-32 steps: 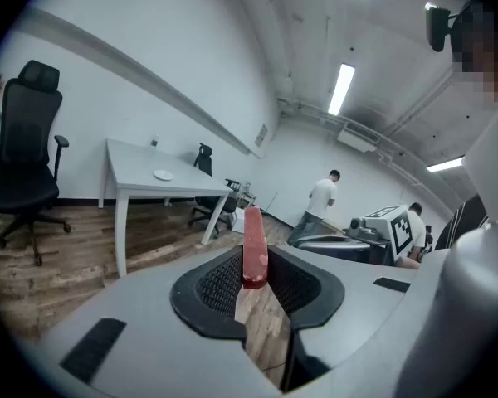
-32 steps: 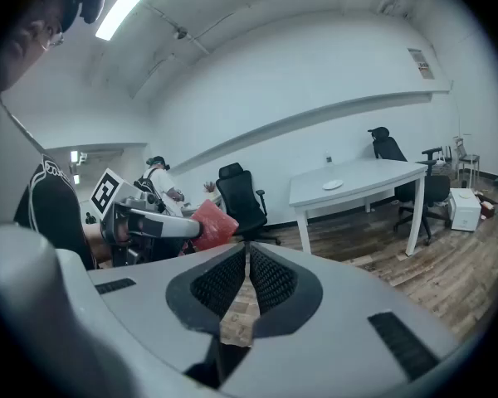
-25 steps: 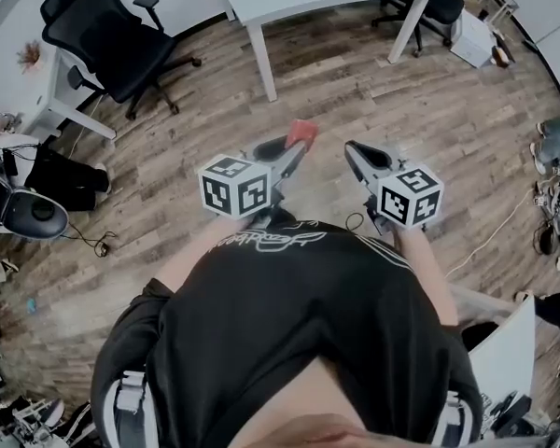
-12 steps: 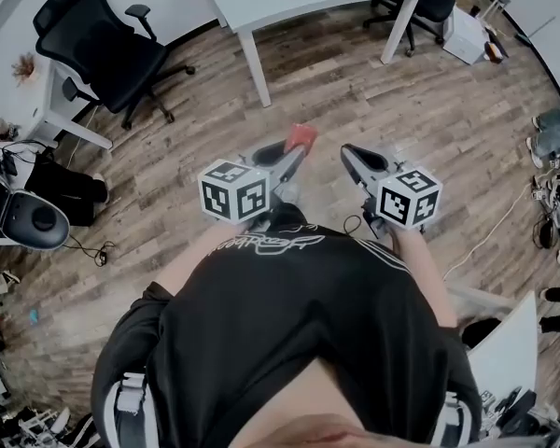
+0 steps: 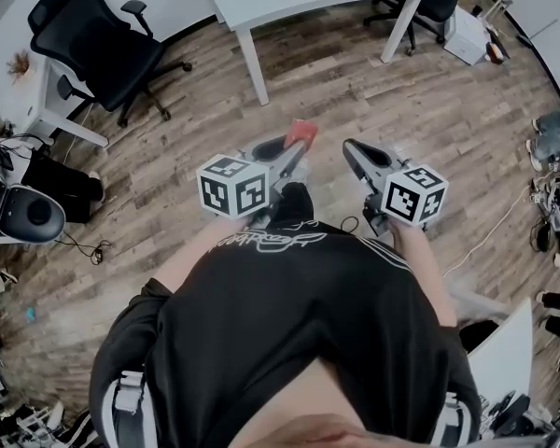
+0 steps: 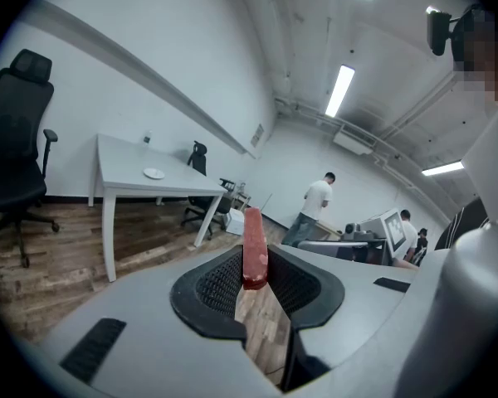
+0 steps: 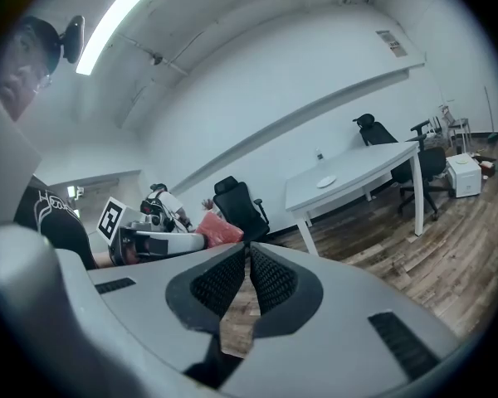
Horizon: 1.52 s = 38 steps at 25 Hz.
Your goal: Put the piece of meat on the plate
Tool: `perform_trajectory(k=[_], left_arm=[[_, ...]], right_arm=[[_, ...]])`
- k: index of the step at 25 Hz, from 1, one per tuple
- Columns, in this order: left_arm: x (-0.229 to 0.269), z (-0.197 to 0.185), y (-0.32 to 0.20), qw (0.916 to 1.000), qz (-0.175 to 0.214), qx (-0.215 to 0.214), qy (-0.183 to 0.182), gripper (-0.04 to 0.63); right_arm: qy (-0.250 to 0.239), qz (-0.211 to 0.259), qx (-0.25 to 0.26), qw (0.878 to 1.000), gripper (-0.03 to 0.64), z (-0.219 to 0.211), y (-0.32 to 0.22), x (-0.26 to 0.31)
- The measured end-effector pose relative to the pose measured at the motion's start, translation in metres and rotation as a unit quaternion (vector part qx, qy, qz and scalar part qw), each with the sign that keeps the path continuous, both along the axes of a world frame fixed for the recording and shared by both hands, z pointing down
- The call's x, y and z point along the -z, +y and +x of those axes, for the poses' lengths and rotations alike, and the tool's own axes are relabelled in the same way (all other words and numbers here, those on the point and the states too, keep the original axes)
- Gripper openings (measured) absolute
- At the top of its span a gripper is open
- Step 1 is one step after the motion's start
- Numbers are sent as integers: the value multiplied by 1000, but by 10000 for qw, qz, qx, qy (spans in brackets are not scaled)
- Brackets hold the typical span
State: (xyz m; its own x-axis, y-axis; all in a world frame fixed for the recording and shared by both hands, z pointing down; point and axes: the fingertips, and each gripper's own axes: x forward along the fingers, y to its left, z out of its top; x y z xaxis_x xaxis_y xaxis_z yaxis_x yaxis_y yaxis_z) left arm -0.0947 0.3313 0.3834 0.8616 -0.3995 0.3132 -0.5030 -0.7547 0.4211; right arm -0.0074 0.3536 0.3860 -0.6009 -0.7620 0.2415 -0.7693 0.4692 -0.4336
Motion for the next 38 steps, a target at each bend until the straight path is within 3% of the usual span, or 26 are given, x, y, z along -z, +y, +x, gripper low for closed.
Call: perform_trajectory(k=[15, 23, 38], left_arm=[[-6, 11, -99, 9999, -92, -58, -109, 91], [-7, 32, -189, 9995, -224, -219, -97, 91], [5, 48, -403, 9993, -289, -238, 58, 91]], right_arm=[[-232, -107, -38, 9997, 21, 14, -100, -9], [-212, -319, -127, 9992, 21, 27, -182, -18], [27, -320, -193, 9993, 21, 45, -396, 5]])
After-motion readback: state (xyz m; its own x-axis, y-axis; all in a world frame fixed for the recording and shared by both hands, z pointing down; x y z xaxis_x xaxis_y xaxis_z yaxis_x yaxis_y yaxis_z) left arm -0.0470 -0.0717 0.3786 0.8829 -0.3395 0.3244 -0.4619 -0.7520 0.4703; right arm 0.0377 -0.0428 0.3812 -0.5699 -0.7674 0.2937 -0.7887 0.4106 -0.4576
